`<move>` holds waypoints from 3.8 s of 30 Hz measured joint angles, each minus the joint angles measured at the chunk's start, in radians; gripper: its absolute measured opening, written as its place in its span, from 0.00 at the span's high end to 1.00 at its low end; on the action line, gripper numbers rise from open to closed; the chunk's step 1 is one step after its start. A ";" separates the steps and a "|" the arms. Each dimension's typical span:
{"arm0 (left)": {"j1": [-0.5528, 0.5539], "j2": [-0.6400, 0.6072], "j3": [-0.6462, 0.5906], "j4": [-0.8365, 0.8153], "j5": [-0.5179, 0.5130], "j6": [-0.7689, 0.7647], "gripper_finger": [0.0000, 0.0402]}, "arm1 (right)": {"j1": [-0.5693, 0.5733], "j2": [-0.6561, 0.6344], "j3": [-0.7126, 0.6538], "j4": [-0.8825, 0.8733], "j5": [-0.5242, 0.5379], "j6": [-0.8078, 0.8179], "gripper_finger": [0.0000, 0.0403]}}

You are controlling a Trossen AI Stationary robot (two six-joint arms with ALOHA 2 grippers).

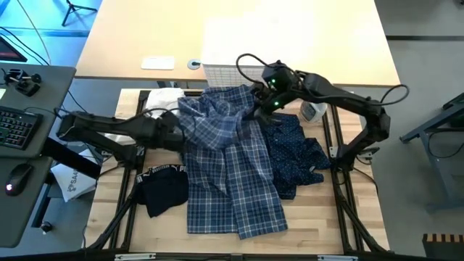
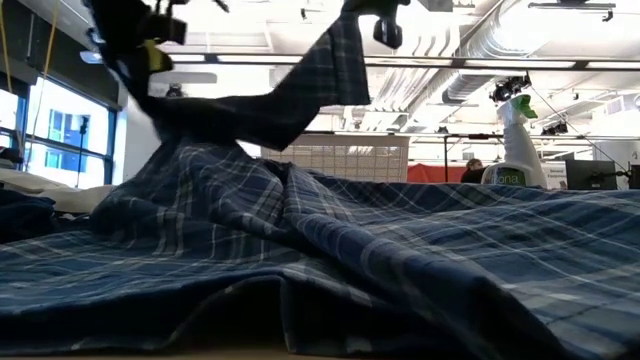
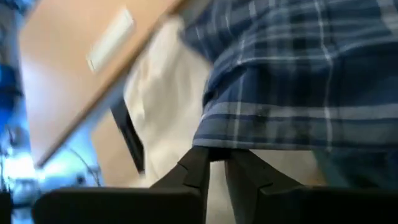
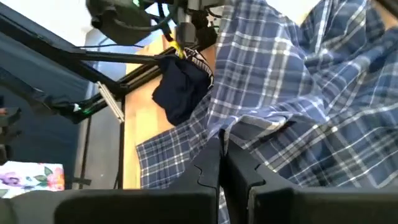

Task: Fold Laundry from Bin
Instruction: Fold the checkered blue polo

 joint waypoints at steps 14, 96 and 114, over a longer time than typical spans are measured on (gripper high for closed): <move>0.011 -0.369 0.000 0.173 0.249 -0.335 0.78 | 0.006 -0.001 -0.011 -0.189 -0.047 -0.182 1.00; 1.113 0.109 0.304 0.750 0.775 1.268 1.00 | 0.284 0.263 0.011 1.003 0.391 0.550 1.00; 1.114 0.106 0.305 0.751 0.778 1.271 1.00 | 0.193 0.346 0.015 0.813 0.372 0.632 1.00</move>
